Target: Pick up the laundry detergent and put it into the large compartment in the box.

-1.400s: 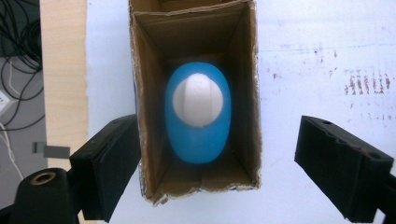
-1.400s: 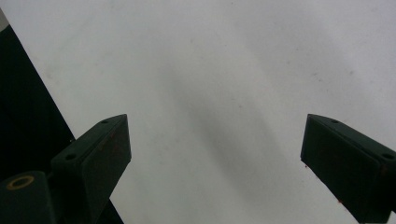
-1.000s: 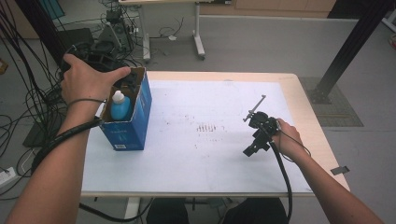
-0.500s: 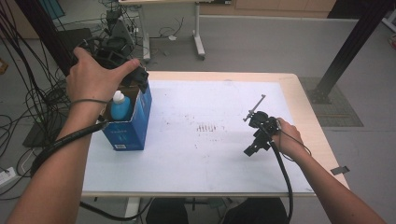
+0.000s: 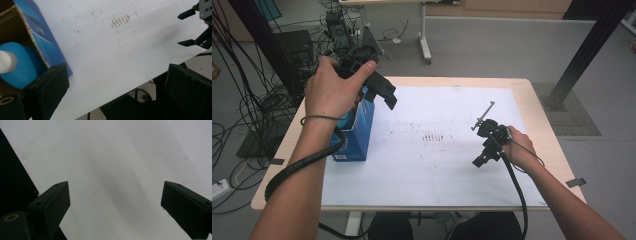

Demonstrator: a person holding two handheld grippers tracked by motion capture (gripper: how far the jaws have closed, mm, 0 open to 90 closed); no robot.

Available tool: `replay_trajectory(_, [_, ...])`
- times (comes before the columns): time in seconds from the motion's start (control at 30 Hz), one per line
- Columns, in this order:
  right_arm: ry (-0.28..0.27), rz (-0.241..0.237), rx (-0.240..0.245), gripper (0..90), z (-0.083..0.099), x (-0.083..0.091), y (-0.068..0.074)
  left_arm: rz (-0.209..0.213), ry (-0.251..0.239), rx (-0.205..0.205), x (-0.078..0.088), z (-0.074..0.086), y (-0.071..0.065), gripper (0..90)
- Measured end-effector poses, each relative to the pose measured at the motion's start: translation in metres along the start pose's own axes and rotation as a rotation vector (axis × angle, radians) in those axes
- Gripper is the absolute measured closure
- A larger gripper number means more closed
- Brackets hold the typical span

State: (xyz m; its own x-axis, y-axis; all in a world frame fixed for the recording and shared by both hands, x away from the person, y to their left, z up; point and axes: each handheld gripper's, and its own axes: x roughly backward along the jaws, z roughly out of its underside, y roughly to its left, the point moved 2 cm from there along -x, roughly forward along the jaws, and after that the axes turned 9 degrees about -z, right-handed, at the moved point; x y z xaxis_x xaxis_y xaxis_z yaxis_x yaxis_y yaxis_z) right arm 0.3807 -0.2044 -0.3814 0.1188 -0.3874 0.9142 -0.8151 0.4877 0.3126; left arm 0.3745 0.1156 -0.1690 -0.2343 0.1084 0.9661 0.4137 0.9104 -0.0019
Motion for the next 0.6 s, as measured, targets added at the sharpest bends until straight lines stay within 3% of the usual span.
replay_trajectory(0.2, [0.001, 0.003, 0.001, 8.6, 0.000, -0.001, 0.001, 0.057, 0.010, -0.033, -0.012, 0.000, -0.018, 5.6])
replay_trajectory(0.5, [-0.009, 0.000, -0.004, 8.6, 0.000, 0.001, 0.000, 0.097, 0.008, -0.066, -0.025, -0.002, -0.042, 5.6])
replay_trajectory(0.6, [-0.013, -0.002, -0.005, 8.6, 0.000, 0.001, 0.000, 0.089, 0.021, -0.072, -0.034, -0.002, -0.049, 5.6])
